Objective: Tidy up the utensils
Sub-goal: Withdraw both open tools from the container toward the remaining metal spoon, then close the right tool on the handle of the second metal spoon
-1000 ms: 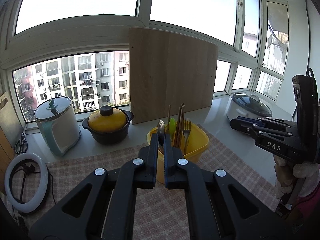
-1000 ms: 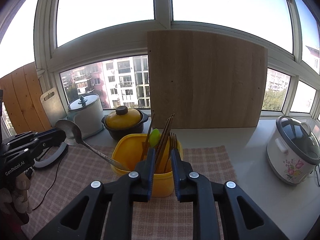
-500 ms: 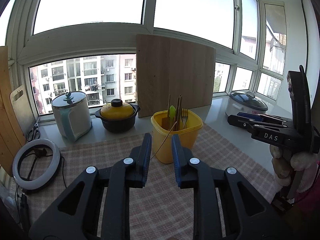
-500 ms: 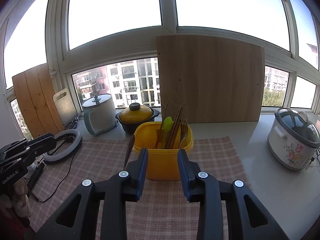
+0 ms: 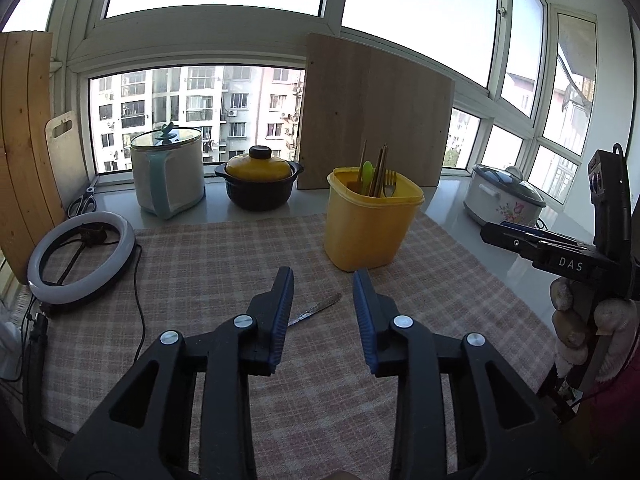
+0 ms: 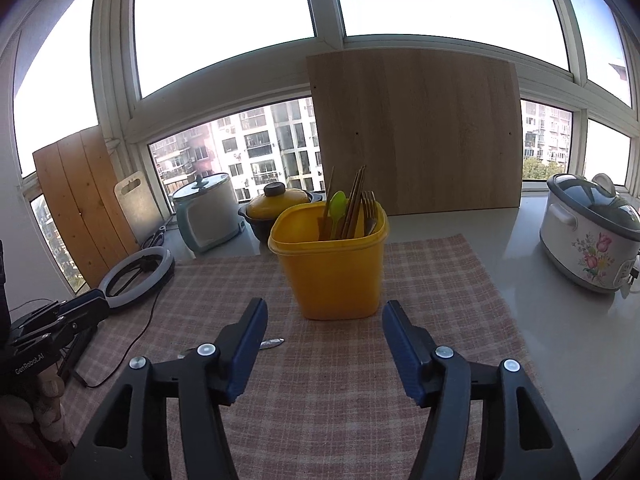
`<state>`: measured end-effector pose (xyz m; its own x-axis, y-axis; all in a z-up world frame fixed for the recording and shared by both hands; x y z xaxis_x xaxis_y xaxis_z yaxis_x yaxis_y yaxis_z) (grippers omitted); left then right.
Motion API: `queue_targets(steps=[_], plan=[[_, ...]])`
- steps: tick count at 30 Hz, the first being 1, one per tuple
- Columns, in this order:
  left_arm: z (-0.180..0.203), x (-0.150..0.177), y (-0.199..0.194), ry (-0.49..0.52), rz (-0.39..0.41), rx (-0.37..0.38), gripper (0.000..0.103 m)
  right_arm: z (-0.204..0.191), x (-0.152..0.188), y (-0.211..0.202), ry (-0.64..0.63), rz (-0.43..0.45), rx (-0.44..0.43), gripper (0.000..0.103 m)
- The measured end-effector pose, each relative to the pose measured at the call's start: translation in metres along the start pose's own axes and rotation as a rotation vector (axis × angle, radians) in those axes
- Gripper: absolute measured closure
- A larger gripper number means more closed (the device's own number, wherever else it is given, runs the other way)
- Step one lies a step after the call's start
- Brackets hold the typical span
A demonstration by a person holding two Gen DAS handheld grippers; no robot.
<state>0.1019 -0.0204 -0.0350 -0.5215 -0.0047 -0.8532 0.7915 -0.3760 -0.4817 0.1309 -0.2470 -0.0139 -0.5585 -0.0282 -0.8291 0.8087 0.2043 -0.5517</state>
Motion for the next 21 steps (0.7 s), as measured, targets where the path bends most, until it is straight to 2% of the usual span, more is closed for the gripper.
queue_targets(steps=[1, 2, 4, 9, 16, 21], plan=[[-0.003, 0.006, -0.003, -0.011, -0.008, -0.004, 0.064, -0.005, 0.002, 0.003, -0.025, -0.009, -0.021, 0.036], [-0.007, 0.012, -0.006, -0.023, -0.017, -0.01, 0.063, -0.01, 0.003, 0.005, -0.056, -0.015, -0.031, 0.035], [-0.016, 0.026, -0.013, -0.049, -0.04, -0.026, 0.063, -0.021, 0.005, 0.011, -0.13, -0.015, -0.05, 0.032], [-0.047, 0.058, -0.032, -0.124, -0.081, -0.102, 0.063, -0.065, 0.012, 0.034, -0.327, -0.059, -0.184, 0.029], [-0.082, 0.094, -0.054, -0.241, -0.108, -0.183, 0.063, -0.135, 0.038, 0.082, -0.617, -0.231, -0.373, 0.03], [-0.088, 0.107, -0.062, -0.283, -0.11, -0.199, 0.063, -0.183, 0.076, 0.11, -0.89, -0.361, -0.478, 0.03]])
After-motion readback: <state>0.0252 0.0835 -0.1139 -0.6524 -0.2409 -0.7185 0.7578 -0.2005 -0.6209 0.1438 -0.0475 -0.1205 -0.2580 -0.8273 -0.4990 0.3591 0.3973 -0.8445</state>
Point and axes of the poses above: each gripper's, at about its wrist camera, not at the fingertips, and y roughly the way its jaws point, z to its right, x to its underside, the point moved 8 cm from there along y, roughly the way its jaws point, and after that the axes turned 4 degrees about x, right-handed, at the moved point
